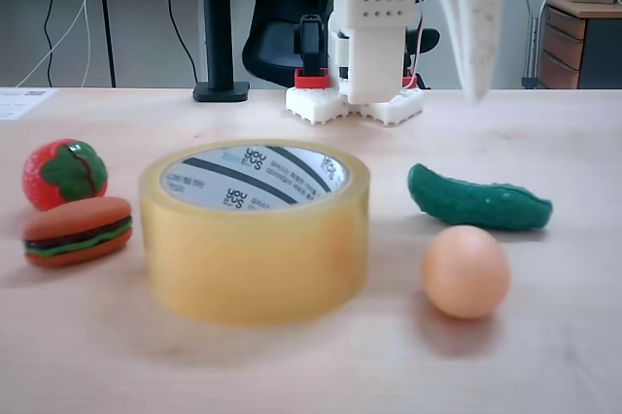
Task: Grasp a cucumber and put it in the hole.
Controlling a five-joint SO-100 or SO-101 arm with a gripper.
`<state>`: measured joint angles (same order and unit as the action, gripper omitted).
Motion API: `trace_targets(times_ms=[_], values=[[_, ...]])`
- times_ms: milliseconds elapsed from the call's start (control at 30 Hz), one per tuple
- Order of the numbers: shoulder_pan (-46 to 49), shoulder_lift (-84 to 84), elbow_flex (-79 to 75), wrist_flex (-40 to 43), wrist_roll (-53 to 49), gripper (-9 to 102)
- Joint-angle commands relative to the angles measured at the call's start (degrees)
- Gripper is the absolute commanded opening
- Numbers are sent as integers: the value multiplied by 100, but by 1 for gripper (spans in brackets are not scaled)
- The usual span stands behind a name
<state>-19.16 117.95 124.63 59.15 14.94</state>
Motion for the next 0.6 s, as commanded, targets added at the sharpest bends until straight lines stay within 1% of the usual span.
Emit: trace_targets(times_ms=[0, 167, 200, 300, 400, 567], values=[[-9, 70, -88, -167, 9, 0], [-18, -9, -70, -167, 18, 0], [-18, -53, -70, -167, 18, 1], [-18, -255, -70, -167, 18, 15], [-18, -483, -62, -167, 26, 25], [-9, -809, -62, -149, 35, 46]])
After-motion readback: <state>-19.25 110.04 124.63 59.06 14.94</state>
